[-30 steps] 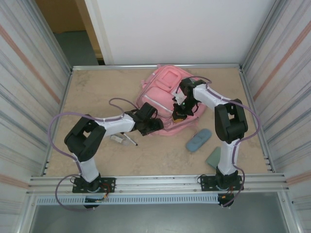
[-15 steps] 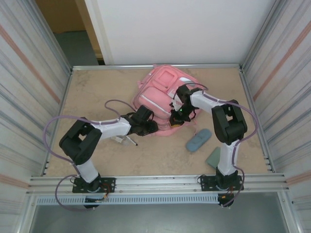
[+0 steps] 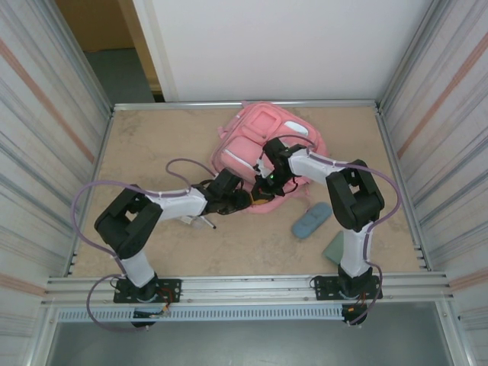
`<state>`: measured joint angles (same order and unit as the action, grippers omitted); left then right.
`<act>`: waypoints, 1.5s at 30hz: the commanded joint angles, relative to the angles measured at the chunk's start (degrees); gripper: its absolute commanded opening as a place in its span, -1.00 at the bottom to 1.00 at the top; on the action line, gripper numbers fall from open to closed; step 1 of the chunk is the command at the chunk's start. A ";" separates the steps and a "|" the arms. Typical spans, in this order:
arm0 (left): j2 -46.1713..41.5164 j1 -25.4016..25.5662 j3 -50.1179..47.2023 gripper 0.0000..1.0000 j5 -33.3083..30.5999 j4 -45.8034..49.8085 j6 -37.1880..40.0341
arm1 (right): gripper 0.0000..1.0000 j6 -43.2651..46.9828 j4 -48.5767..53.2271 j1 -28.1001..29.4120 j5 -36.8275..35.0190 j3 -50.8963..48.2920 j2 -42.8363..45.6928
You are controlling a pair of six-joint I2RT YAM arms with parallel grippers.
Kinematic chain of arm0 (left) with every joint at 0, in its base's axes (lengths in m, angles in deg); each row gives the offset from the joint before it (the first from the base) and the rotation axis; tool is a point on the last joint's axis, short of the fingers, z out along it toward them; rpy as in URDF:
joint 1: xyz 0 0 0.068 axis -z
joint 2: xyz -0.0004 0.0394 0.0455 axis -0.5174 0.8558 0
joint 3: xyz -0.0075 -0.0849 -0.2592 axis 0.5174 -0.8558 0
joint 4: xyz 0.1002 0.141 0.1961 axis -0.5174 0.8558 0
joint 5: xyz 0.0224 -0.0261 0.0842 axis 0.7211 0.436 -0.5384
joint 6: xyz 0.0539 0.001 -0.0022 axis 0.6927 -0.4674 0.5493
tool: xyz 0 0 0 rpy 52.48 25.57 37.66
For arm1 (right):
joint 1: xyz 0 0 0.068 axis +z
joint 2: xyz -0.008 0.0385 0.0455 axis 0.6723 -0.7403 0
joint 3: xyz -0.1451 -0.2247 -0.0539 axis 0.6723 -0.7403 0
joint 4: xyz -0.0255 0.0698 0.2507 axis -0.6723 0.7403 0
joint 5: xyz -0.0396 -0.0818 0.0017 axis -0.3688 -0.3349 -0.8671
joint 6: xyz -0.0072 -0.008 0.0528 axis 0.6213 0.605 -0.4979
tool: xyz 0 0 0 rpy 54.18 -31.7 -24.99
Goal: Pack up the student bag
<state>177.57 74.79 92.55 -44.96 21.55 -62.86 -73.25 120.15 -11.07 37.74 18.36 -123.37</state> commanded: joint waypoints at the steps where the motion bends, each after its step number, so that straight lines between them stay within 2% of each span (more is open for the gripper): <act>1: -4.84 -0.87 -1.86 -0.12 -0.02 -3.41 1.71 | -1.00 -2.92 -3.03 1.64 0.34 -1.45 2.86; 3: -8.60 -2.66 -4.82 -0.06 0.83 -3.74 2.69 | -0.97 -2.49 -3.06 1.41 0.59 -2.50 3.37; 7: -16.14 -5.62 -8.80 0.03 5.90 -4.57 5.34 | -0.70 -2.36 -2.76 1.43 -0.19 -3.61 3.64; 10: -20.54 -5.84 -7.62 0.12 8.62 -1.07 9.63 | -0.55 -2.45 -3.99 1.52 0.82 -4.45 4.32; 12: -21.42 -5.84 -5.84 0.13 10.44 1.79 13.24 | -0.42 -1.78 -3.84 1.43 1.43 -4.37 5.32; 15: -20.80 -4.67 -2.34 0.03 11.10 6.19 18.58 | -0.19 -2.40 -5.36 0.67 0.25 -5.78 9.33; 18: -18.51 -0.11 3.79 0.01 2.72 15.68 23.15 | -0.03 -3.25 -7.09 -1.20 -2.79 -7.87 14.80; 20: -15.71 2.35 7.95 0.01 -2.83 21.01 23.16 | 0.06 -3.42 -7.01 -3.29 -7.33 -9.31 19.28; 26: -8.08 5.75 16.77 0.08 -9.81 31.73 14.17 | 0.19 -4.24 -8.12 -9.70 -21.66 -13.99 28.66; 28: -5.36 7.97 19.81 0.05 -12.73 34.26 11.72 | 0.10 -3.61 -9.66 -10.95 -22.48 -15.49 30.91; 31: -1.71 10.86 23.90 0.05 -13.76 36.84 9.52 | 0.04 -2.82 -10.96 -11.10 -22.77 -17.20 31.94; 35: 4.04 12.98 29.42 0.07 -16.64 40.26 6.40 | 0.11 -3.25 -11.51 -11.43 -25.60 -18.63 32.18; 38: 9.14 14.61 35.13 0.13 -24.04 46.79 1.47 | 0.12 -4.33 -13.75 -11.97 -25.54 -20.06 32.92; 45: 18.25 15.43 43.88 0.05 -27.79 51.39 -3.99 | 0.11 -4.52 -16.86 -12.28 -24.19 -20.64 34.91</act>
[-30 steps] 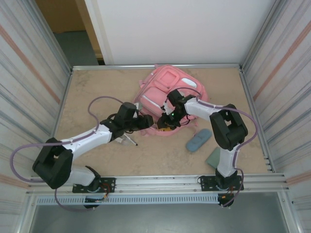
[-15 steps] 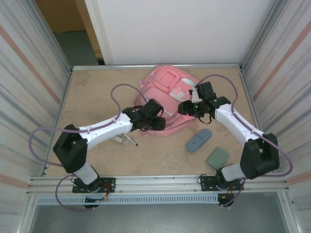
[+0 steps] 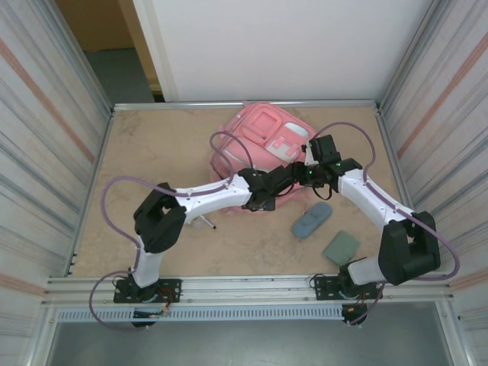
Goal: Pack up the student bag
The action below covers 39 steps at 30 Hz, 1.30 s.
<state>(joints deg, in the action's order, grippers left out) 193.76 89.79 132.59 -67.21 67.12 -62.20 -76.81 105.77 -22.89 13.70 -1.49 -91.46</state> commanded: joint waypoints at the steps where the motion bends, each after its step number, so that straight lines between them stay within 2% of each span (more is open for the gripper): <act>1: 3.08 0.43 5.09 0.01 -6.77 6.74 -5.25 | 0.10 -0.61 -3.00 -0.46 0.31 -1.03 3.46; 7: 9.53 0.18 11.70 -0.09 -9.43 9.69 -6.75 | 0.10 1.01 -3.35 -0.59 -0.10 -2.12 6.55; 12: 12.47 -0.10 13.70 -0.19 -8.13 12.29 -8.63 | 0.09 2.42 -2.71 -0.71 -0.36 -3.01 8.17; 16: 11.27 0.15 12.98 -0.21 -7.52 17.24 -11.61 | 0.09 3.08 -2.62 -0.78 -0.70 -3.65 9.48; 21: 9.74 0.02 9.53 -0.21 -8.22 16.76 -13.41 | 0.09 2.88 -2.91 -0.81 -0.49 -4.04 9.93; 27: 12.17 -1.68 9.61 -0.23 -6.11 12.90 -9.88 | 0.08 2.60 -2.74 -0.91 0.10 -3.71 10.93; 30: 11.16 -1.68 8.58 -0.28 -7.21 12.68 -9.64 | 0.08 2.85 -2.52 -0.94 -0.76 -4.28 12.47; 35: 7.92 -3.50 5.10 -0.54 -7.72 8.97 -5.83 | 0.08 2.83 -2.09 -0.90 -1.94 -5.54 14.29; 39: 3.87 -5.21 -0.29 -0.68 -6.78 1.62 -1.97 | 0.07 2.67 -2.08 -0.82 -1.12 -5.71 14.18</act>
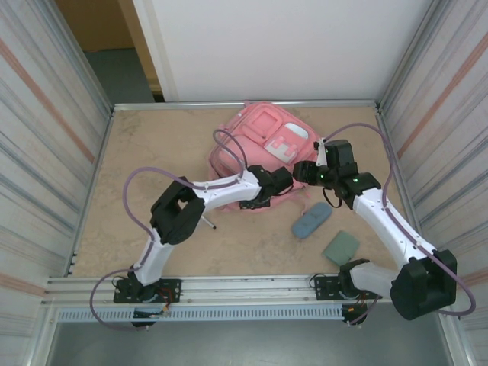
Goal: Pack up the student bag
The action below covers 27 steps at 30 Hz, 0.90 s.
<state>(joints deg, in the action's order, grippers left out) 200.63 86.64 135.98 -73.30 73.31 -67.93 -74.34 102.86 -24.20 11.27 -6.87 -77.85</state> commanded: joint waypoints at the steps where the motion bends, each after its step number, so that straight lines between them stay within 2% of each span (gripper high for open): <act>1: -3.54 -2.43 -4.63 -0.73 -0.06 -6.06 4.49 | 0.07 0.29 1.09 0.40 1.35 -0.10 0.50; 5: -4.41 -3.37 -4.65 -1.00 1.56 -7.01 7.37 | 0.07 0.05 0.98 0.50 1.42 0.20 0.77; 10: -7.35 -3.41 -4.51 -1.00 1.07 -6.38 9.78 | 0.07 0.05 1.49 0.67 3.04 0.94 -0.82; 15: -11.55 -3.62 -3.76 -1.00 -1.75 -4.30 14.68 | 0.15 -0.04 3.43 1.47 4.11 -0.96 -6.63; 18: -13.69 -3.76 -5.03 -1.00 -2.58 -6.26 19.01 | 0.18 -2.67 3.66 2.13 3.12 -1.94 -8.50; 19: -14.48 -3.95 -5.77 -1.00 -2.39 -7.24 20.35 | 0.20 -4.03 3.68 3.00 0.71 -1.64 -8.69; 22: -17.07 -4.91 -9.58 -1.00 4.17 -14.40 26.31 | 0.25 -8.45 4.10 4.55 -3.67 2.17 -10.39; 26: -19.67 -6.99 -14.89 -1.00 15.49 -25.28 30.88 | 0.26 -22.84 1.43 3.70 4.01 5.35 -14.26; 27: -20.01 -7.81 -15.78 -1.00 18.32 -26.98 30.86 | 0.26 -29.39 0.41 3.75 5.82 5.31 -15.66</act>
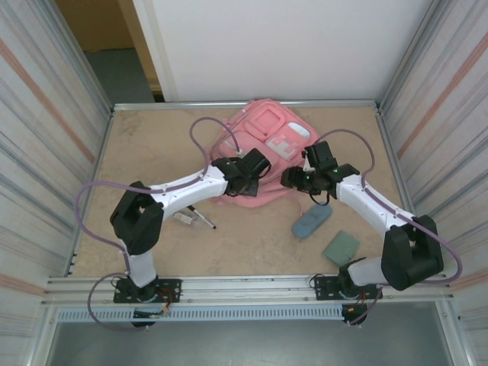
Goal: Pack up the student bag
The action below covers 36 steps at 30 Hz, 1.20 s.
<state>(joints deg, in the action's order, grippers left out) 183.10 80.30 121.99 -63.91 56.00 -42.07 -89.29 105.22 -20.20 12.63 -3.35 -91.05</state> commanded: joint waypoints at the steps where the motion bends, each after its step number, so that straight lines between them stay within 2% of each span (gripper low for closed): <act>1: -2.95 -2.16 -2.92 -1.00 11.33 -11.54 5.10 | 0.26 -19.41 -3.21 -0.23 6.82 1.60 -4.10; 4: -3.82 -2.91 -5.30 -1.00 13.18 -15.27 7.18 | 0.26 -28.90 -10.49 0.68 13.78 0.61 -9.59; 7: -4.63 -2.99 -5.94 -1.00 13.43 -16.16 9.84 | 0.25 -36.64 -13.44 2.14 15.98 2.08 -14.47; 13: -5.71 -3.11 -7.41 -1.00 15.82 -20.03 15.43 | 0.13 -36.56 -15.51 3.17 17.10 6.88 -20.37; 17: -5.14 -3.44 -6.67 -1.00 14.77 -20.04 15.92 | 0.12 -34.87 -11.27 3.05 15.92 8.50 -18.64; 20: -4.66 -3.79 -6.29 -1.00 15.82 -21.33 15.32 | 0.13 -35.02 -3.40 2.92 8.70 8.38 -14.08; 22: -4.29 -3.77 -5.23 -1.00 16.80 -20.89 15.11 | 0.15 -35.44 -2.25 2.43 6.53 6.86 -11.32; 27: -4.38 -3.75 -5.50 -1.00 18.90 -23.30 14.52 | 0.22 -37.30 -4.62 0.99 10.93 5.97 -11.33; 33: -4.68 -3.71 -6.24 -1.00 21.66 -25.89 12.94 | 0.08 -39.77 -8.10 1.10 12.97 7.73 -15.36; 36: -3.40 -3.71 -4.37 -1.00 23.19 -23.94 12.28 | -0.21 -40.02 -10.61 1.07 13.99 8.70 -17.57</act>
<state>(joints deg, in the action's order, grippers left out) 180.78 76.19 114.54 -44.54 34.27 -28.79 -127.95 96.87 -19.11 25.37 3.30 -106.52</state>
